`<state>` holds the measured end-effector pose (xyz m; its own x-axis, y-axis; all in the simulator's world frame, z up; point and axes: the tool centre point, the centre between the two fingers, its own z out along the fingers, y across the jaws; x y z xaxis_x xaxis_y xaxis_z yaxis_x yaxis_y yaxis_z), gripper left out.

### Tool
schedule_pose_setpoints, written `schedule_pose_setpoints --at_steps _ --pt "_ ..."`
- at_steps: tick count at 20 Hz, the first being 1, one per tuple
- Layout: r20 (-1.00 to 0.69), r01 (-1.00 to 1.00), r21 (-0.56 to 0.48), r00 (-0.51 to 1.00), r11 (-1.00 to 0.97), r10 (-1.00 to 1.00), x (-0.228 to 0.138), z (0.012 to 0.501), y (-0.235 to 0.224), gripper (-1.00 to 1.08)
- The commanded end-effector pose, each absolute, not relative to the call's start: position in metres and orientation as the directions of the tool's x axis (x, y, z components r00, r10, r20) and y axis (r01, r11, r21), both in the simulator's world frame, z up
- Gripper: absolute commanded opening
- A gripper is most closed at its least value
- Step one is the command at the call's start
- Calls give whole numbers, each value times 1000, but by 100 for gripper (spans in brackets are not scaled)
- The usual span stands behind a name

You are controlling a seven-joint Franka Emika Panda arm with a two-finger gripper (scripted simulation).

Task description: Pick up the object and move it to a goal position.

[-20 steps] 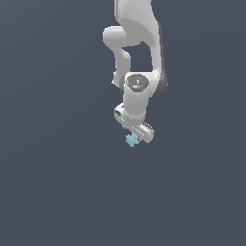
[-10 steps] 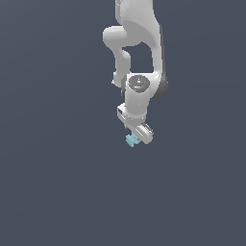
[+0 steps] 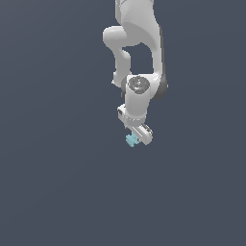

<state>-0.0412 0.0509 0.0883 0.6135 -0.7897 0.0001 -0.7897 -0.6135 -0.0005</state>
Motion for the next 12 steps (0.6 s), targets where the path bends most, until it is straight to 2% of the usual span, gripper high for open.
schedule_pose_setpoints --at_steps 1,12 --pt "0 -790 0 613 -613 -790 -42 81 51 100" --pt "0 -792 0 610 -610 -792 -42 43 51 100"
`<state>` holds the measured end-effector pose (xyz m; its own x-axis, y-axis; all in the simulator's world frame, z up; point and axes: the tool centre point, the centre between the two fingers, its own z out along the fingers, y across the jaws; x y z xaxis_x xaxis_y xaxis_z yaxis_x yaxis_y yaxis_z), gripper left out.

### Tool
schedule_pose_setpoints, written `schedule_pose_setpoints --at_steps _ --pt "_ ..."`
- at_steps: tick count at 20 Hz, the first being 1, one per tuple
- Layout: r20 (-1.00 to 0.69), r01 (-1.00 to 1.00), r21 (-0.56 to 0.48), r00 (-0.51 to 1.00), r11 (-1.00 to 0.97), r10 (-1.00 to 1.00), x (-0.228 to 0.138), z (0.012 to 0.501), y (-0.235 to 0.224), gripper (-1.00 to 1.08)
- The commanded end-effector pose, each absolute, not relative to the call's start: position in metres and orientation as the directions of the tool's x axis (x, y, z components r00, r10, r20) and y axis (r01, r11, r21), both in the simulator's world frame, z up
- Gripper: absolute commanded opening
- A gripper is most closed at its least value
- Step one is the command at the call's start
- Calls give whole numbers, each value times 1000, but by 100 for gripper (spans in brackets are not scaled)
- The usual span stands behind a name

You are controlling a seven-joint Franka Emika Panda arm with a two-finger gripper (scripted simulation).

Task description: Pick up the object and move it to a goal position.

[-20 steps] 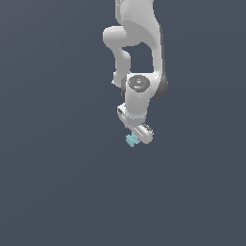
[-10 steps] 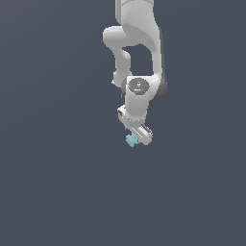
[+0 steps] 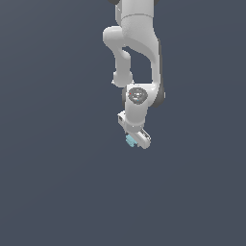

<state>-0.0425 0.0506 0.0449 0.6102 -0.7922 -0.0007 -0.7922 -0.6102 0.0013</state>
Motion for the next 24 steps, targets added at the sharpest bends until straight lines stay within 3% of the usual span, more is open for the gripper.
schedule_pose_setpoints --at_steps 1,2,15,24 --pt "0 -792 0 610 -610 -792 -42 43 51 100" --pt "0 -792 0 610 -610 -792 -42 43 51 -100" --pt "0 -792 0 610 -610 -792 -42 45 50 -100" --pt "0 -792 0 610 -610 -792 -41 84 42 -100"
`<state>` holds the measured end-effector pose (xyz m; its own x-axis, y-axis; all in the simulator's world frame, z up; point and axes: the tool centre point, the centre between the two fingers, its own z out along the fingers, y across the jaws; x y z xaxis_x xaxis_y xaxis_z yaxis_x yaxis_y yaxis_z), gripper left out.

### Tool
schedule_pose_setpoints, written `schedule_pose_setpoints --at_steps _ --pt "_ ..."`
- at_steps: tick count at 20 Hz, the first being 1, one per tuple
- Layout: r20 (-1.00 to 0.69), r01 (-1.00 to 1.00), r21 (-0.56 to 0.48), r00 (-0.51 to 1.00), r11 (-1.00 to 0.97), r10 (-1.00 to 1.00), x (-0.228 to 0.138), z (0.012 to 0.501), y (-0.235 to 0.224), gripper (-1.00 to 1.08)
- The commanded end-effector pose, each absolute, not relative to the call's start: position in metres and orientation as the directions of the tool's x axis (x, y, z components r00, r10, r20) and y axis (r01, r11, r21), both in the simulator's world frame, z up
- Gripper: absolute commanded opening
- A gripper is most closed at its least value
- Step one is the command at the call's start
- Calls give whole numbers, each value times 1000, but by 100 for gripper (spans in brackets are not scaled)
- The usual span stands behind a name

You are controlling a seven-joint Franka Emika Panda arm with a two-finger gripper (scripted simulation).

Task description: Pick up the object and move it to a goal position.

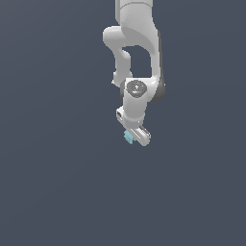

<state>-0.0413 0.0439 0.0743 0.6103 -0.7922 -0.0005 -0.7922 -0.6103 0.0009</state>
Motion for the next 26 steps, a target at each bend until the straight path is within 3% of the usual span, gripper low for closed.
schedule_pose_setpoints --at_steps 1,26 --pt "0 -792 0 610 -610 -792 -41 91 40 -100" --pt "0 -793 0 609 -609 -793 -28 345 -15 -100"
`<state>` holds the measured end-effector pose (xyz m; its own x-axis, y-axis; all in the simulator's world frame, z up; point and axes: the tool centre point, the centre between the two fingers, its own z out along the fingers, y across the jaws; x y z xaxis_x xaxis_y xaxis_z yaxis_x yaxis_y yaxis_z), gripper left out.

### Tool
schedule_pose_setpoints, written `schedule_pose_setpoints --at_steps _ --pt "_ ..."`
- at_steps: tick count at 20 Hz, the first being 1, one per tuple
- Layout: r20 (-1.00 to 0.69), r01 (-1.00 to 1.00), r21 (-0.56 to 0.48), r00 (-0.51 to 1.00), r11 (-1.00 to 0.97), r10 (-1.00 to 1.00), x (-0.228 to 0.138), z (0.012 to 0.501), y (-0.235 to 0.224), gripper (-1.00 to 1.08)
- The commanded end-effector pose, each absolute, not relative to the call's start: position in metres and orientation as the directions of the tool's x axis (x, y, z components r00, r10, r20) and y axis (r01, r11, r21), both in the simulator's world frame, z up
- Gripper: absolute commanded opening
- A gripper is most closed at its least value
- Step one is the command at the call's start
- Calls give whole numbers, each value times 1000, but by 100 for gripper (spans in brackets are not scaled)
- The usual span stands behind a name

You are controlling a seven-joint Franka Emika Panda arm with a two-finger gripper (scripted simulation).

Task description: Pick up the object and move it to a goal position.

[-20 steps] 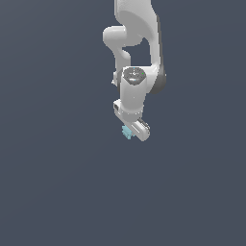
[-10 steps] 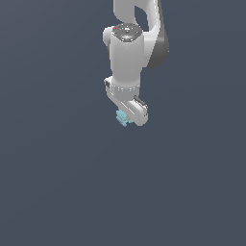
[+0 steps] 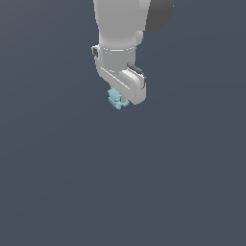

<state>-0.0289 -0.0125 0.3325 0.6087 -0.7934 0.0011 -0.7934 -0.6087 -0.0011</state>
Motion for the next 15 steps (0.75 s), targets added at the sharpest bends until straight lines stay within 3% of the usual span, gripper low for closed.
schedule_pose_setpoints --at_steps 1,15 --pt "0 -793 0 609 -609 -793 -28 353 -17 -100" --pt "0 -792 0 610 -610 -792 -22 400 -26 -100"
